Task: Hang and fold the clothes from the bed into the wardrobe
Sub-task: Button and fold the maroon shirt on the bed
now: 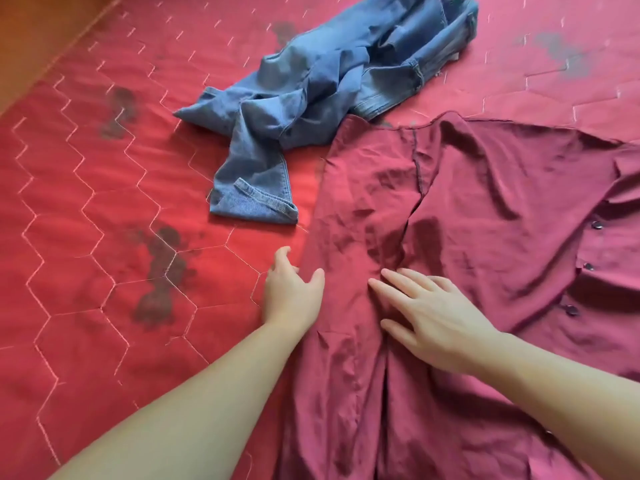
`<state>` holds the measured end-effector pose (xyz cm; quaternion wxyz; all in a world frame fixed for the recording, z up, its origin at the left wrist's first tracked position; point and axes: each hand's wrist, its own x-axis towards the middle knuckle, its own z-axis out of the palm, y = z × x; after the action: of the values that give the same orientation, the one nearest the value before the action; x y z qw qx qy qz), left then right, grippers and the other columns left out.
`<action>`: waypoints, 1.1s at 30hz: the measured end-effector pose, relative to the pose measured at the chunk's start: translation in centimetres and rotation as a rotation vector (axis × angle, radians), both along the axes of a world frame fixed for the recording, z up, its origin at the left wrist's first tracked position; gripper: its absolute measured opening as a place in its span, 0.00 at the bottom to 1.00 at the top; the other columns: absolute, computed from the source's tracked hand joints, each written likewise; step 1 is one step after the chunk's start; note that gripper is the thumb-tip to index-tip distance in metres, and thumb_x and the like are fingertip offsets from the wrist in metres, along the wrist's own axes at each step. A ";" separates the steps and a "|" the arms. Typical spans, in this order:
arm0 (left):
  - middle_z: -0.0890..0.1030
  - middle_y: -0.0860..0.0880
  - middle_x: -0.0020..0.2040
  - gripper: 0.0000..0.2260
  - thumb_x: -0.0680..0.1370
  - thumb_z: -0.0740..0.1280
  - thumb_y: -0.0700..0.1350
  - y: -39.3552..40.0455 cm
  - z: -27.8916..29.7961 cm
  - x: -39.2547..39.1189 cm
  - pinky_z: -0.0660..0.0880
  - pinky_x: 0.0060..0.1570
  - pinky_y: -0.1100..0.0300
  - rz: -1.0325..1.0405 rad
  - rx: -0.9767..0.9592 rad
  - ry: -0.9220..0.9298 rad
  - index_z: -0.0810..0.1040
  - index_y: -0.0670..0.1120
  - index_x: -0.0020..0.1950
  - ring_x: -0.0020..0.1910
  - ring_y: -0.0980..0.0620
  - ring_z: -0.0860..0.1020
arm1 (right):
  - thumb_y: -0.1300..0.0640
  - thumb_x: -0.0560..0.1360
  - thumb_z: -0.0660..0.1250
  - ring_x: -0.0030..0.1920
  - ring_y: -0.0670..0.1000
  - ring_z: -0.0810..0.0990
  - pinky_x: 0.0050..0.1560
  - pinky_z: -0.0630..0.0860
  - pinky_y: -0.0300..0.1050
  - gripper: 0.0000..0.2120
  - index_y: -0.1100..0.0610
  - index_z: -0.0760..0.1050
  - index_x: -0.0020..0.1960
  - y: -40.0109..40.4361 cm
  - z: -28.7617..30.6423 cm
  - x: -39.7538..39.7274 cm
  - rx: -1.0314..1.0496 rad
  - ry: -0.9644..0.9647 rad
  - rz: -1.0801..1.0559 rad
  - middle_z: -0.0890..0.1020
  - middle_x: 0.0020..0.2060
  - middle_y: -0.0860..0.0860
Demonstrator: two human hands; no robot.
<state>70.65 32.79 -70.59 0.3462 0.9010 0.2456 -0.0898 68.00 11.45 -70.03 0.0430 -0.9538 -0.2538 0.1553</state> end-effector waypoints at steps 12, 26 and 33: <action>0.83 0.51 0.47 0.20 0.68 0.67 0.39 -9.3 6.5 0.8 0.78 0.46 0.56 -0.567 -0.753 0.019 0.76 0.50 0.58 0.43 0.51 0.81 | 0.35 0.71 0.65 0.51 0.53 0.80 0.59 0.76 0.57 0.22 0.52 0.77 0.53 0.9 5.0 6.4 1.075 0.159 -1.164 0.81 0.48 0.50; 0.63 0.55 0.76 0.23 0.78 0.54 0.57 -7.5 -2.9 -0.5 0.48 0.74 0.50 -0.740 0.264 -0.187 0.66 0.59 0.74 0.77 0.54 0.58 | 0.51 0.72 0.63 0.56 0.57 0.76 0.62 0.71 0.51 0.18 0.55 0.73 0.60 -11.8 0.7 6.0 0.558 -0.234 -1.396 0.76 0.57 0.57; 0.68 0.51 0.75 0.24 0.76 0.55 0.58 -7.1 -4.3 -0.8 0.53 0.73 0.45 -0.807 0.359 -0.228 0.70 0.56 0.72 0.75 0.50 0.63 | 0.46 0.70 0.70 0.59 0.59 0.74 0.56 0.70 0.53 0.28 0.47 0.69 0.68 -8.4 0.2 9.0 0.023 -0.191 -0.640 0.74 0.61 0.53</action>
<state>69.88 25.73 -74.85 0.1465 0.9745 -0.1529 -0.0739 77.01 3.04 -69.79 0.0764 -0.9948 0.0540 0.0407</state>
